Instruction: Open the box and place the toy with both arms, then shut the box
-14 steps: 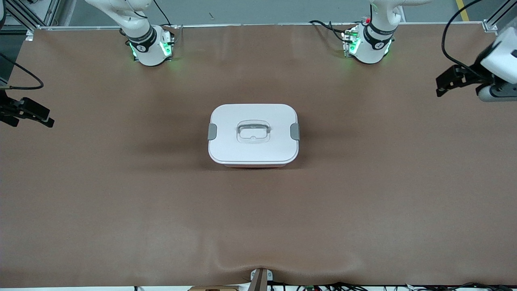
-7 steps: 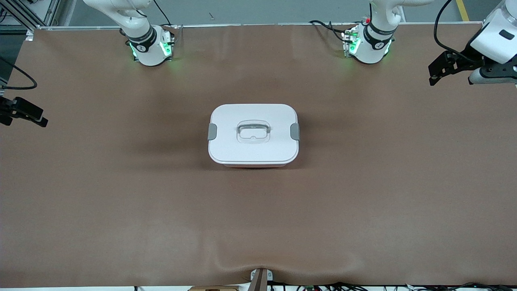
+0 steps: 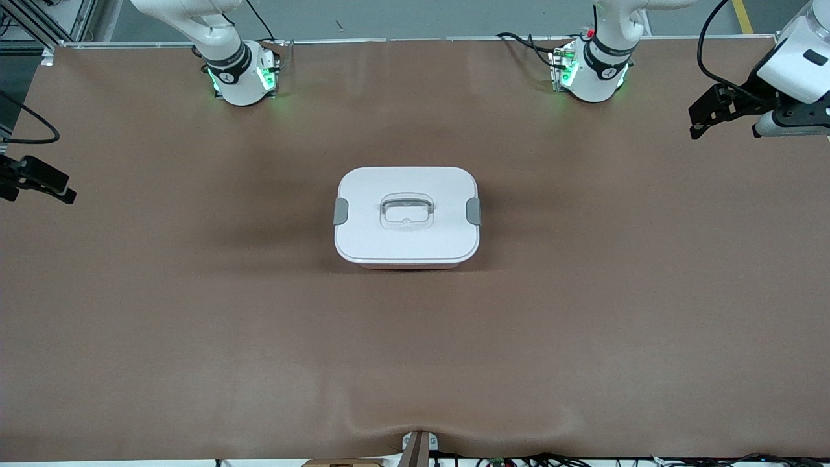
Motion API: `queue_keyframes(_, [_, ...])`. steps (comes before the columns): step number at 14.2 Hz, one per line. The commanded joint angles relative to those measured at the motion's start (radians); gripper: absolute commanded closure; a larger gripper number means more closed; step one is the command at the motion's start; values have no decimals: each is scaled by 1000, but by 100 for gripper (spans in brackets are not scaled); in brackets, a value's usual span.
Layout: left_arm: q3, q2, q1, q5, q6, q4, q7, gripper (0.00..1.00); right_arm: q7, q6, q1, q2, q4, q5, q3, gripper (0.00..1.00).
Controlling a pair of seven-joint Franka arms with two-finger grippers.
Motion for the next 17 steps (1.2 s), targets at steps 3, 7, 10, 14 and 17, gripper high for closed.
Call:
queue_keyframes(3, [6,44,-1,-10,-16,80,-5,0,-11,-14,25,0,10,15,-25,0])
queue_keyframes(7, [6,44,-1,0,-29,82,-5,0,-11,-15,19,0,10,27,-27,0])
queue_keyframes(10, [6,44,-3,0,-30,80,-3,0,-11,-32,14,0,10,38,-27,0])
queue_keyframes(14, [5,53,-3,0,-30,75,3,0,-10,-30,13,1,2,40,-28,0])
queue_keyframes(17, [3,58,-3,0,-30,77,6,0,-10,-29,14,1,4,40,-27,0])
